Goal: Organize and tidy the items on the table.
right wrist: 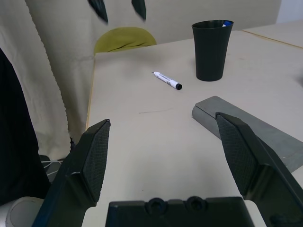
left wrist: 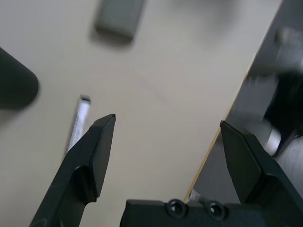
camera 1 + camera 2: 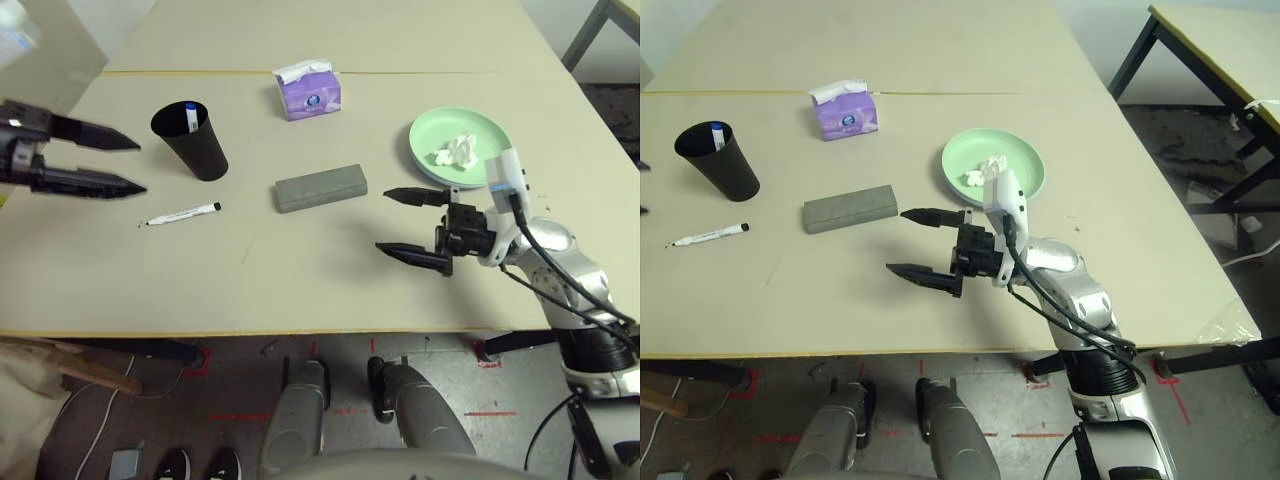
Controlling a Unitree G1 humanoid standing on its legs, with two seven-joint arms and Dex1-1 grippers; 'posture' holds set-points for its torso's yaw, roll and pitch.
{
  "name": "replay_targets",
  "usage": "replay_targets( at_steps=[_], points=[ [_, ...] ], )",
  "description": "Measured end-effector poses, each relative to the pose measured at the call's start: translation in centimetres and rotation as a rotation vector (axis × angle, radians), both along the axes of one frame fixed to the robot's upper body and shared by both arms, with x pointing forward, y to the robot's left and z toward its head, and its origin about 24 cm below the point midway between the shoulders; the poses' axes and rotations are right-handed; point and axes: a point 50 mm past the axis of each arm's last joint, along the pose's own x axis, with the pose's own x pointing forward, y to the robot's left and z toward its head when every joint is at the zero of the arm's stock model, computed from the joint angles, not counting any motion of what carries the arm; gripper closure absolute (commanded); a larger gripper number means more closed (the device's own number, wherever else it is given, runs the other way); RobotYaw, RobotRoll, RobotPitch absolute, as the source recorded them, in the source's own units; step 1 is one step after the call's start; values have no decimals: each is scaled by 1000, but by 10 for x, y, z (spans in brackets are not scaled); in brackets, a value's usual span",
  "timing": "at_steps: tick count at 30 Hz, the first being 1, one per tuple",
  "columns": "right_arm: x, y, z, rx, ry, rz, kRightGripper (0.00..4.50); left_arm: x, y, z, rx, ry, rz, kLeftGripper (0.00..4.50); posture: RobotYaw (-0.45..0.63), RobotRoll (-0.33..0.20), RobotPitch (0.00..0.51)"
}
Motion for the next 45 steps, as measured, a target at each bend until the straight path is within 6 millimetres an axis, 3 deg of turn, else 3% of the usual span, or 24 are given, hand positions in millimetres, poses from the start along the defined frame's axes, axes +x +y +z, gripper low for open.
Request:
replay_targets(
  at_steps=[6, 10, 25, 34, 45],
  points=[
    [-2, 0, -3, -2, 6, -5, 0, 27, 21, -33, 207, -41, 35, 22, -16, 0, 207],
    [-2, -1, -2, -4, 6, -9, 0, 37, 36, -42, 324, -93, 94, 22, -27, 0, 209],
    [-1, -1, -1, -5, 2, -28, 0, 44, 49, -82, 240, -210, 205, 22, -16, 0, 211],
    [-2, 1, 4, -8, -14, -16, 0, 57, 41, -91, 166, -342, 270, 22, -25, 0, 212],
    [-3, 2, 5, -11, -13, -12, 0, 61, 35, -103, 108, -330, 291, 22, -29, 0, 208]
  ],
)
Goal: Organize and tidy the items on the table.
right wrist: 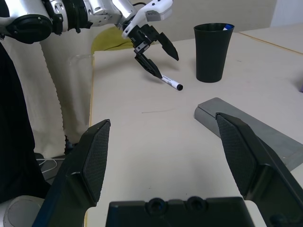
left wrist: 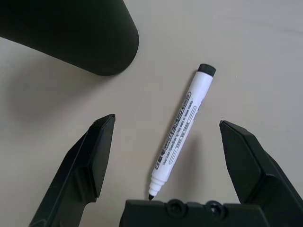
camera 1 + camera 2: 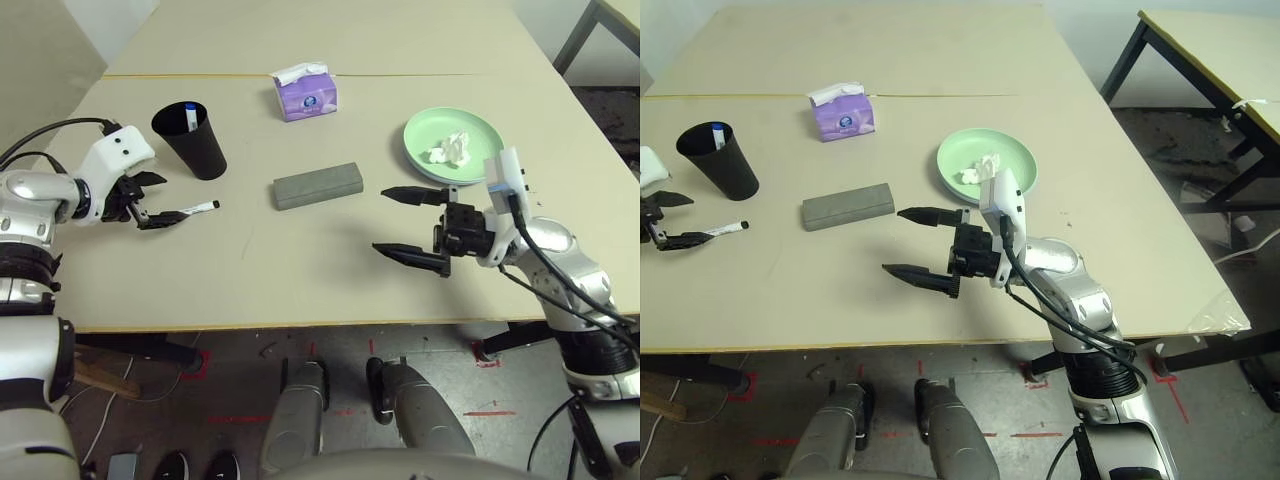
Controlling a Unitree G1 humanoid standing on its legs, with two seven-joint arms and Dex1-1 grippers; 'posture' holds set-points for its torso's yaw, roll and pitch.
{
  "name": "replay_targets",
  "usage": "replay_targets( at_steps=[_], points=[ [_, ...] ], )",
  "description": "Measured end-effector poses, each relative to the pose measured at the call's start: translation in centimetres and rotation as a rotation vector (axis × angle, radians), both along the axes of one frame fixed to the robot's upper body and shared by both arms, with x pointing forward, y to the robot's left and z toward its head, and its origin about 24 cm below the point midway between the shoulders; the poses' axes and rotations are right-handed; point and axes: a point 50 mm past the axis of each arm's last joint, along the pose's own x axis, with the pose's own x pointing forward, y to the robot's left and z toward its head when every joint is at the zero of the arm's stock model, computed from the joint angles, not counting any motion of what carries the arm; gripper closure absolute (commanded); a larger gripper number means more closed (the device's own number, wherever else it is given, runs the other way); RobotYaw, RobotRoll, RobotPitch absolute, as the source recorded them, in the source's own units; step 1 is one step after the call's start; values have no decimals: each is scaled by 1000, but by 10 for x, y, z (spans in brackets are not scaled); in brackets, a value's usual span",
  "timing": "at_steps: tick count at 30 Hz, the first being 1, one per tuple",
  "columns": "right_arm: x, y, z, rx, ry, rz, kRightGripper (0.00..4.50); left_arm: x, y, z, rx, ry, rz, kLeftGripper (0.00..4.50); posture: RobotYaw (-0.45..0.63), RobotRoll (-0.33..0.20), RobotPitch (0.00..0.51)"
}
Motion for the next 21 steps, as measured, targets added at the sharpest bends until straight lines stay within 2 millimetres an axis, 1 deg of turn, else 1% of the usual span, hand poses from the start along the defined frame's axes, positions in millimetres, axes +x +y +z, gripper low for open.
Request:
replay_targets(
  at_steps=[5, 13, 21],
  points=[
    [0, 0, 0, 0, -1, 0, 0, -1, 0, -1, -6, 65, 5, 22, -34, 0, 209],
    [-1, 1, 2, 0, -7, -3, 0, 7, -3, 13, 60, 76, 3, 22, -50, 0, 213],
    [-4, 3, 4, 2, -20, -3, 0, 13, -6, 7, 77, 126, 4, 22, -62, 0, 209]
  ],
)
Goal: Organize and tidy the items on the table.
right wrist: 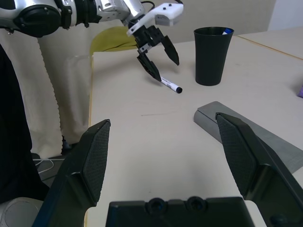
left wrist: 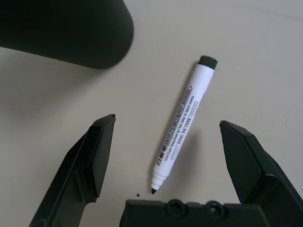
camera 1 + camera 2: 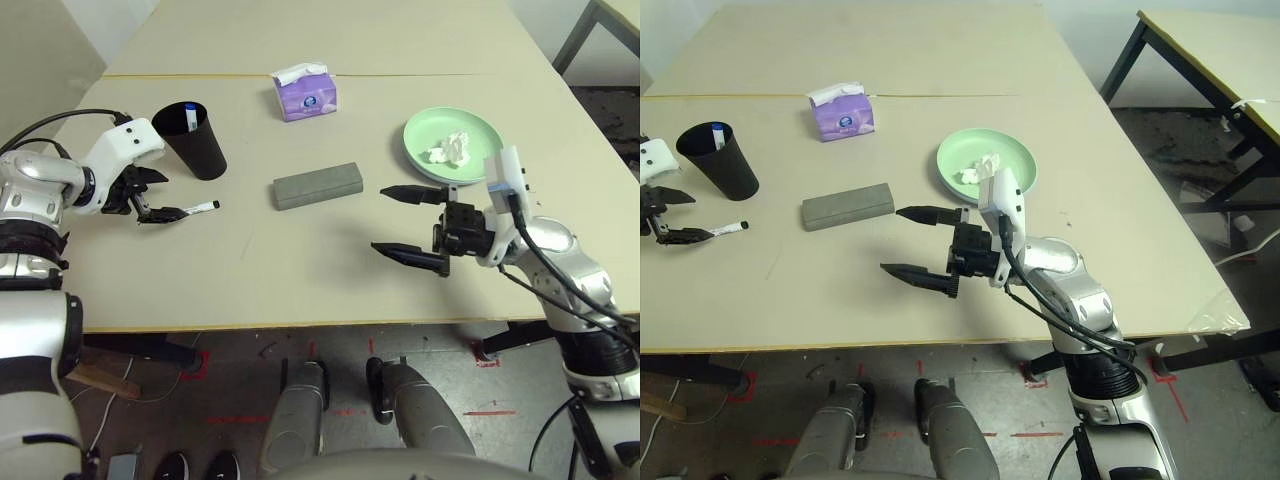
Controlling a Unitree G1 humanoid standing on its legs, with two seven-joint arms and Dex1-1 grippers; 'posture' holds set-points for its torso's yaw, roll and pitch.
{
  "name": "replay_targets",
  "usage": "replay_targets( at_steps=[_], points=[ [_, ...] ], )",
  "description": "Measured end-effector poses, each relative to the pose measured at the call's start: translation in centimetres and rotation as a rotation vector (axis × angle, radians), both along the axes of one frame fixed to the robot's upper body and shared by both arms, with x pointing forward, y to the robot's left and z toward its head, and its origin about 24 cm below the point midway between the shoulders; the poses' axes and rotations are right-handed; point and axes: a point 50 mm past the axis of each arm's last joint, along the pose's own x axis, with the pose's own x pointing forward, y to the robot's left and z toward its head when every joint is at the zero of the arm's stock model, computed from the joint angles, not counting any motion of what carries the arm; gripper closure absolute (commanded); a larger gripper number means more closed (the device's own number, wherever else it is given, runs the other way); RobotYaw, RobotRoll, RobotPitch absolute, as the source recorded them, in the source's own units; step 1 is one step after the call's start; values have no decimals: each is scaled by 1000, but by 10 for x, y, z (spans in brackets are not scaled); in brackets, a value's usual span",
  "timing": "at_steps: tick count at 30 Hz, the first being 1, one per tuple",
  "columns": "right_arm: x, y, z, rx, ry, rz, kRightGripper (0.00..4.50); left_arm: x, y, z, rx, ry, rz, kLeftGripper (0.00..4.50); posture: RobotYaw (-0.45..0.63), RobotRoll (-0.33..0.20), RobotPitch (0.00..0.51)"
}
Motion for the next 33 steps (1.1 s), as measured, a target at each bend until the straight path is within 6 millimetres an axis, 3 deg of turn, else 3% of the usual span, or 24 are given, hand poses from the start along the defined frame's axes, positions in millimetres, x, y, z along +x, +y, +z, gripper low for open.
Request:
replay_targets(
  at_steps=[10, 21, 24, 33],
  points=[
    [0, -1, 0, -9, -1, -2, 0, 3, -5, -16, 26, 60, -19, 22, -73, 0, 207],
    [0, -2, 0, -19, 4, -5, 0, 4, -3, -20, 46, 27, -9, 22, -70, 0, 202],
    [0, -2, 0, -19, 4, -5, 0, 4, -3, -20, 47, 28, -7, 621, -67, 0, 206],
    [0, -2, 1, -18, 3, -4, 0, 4, -3, -20, 46, 29, -6, 3770, -61, 0, 204]
  ],
)
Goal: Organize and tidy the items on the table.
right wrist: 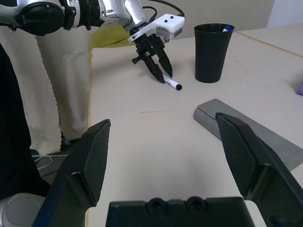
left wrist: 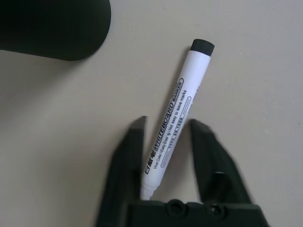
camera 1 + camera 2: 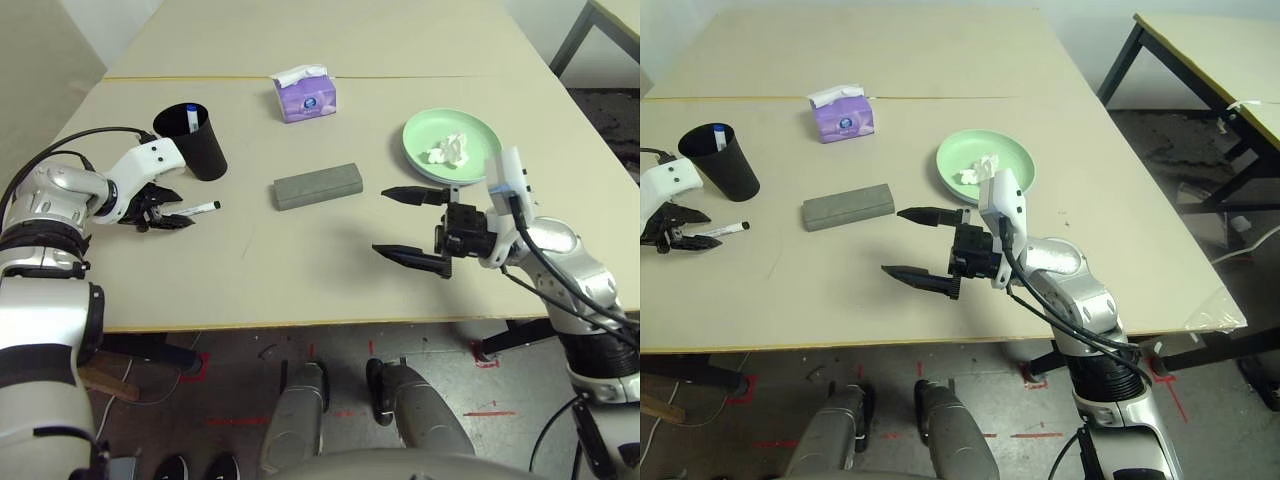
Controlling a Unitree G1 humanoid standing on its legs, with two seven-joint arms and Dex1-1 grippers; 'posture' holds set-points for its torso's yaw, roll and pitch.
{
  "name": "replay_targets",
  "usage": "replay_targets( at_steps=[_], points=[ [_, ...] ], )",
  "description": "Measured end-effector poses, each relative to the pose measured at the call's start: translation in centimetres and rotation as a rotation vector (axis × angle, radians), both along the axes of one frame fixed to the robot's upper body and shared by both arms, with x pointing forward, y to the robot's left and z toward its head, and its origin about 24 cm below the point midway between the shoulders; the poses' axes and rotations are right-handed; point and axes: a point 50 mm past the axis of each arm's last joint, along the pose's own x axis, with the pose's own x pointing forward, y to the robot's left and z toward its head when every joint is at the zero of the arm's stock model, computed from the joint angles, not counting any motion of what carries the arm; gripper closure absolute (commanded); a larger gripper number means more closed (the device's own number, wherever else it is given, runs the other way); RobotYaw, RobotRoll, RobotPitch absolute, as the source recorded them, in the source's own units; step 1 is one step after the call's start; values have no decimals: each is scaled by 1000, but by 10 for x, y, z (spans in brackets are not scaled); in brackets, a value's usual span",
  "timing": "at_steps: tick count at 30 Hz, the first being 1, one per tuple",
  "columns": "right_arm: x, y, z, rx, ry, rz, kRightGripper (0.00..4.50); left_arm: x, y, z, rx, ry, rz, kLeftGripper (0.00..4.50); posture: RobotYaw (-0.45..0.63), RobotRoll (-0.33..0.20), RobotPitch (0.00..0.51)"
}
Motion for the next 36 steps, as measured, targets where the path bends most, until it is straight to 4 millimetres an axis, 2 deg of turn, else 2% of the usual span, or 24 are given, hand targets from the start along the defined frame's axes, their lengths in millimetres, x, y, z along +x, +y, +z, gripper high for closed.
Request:
replay_targets(
  at_steps=[2, 14, 20, 23, 26, 28, 29, 33, 36],
  points=[
    [0, 0, 0, 1, -1, 0, 0, 0, 0, 0, -2, -3, 1, 4232, -62, 0, 201],
    [1, 1, 1, 4, -4, 4, 0, -4, -2, 2, -87, 45, -48, 4232, -46, 0, 196],
    [6, 1, 0, 4, 2, 5, 0, -17, -29, 13, -376, 145, -301, 4232, -31, 0, 193],
    [8, 1, 0, 6, 4, 4, 0, -13, -57, 41, -643, 65, -412, 4232, -24, 0, 193],
    [9, 3, 1, 12, -2, 11, 0, -5, -71, 101, -917, -162, -489, 4232, -18, 0, 192],
    [9, 3, 1, 12, -2, 12, 0, -4, -64, 132, -1017, -345, -454, 4232, -18, 0, 190],
    [9, 3, 1, 12, -1, 12, 0, -2, -58, 137, -1050, -412, -403, 4232, -18, 0, 188],
    [10, 2, 0, 11, -1, 12, 0, 11, -39, 120, -1108, -528, -154, 4232, -22, 0, 186],
    [10, 2, 0, 10, -1, 11, 0, 17, -23, 108, -1068, -616, 42, 4232, -31, 0, 180]
  ],
)
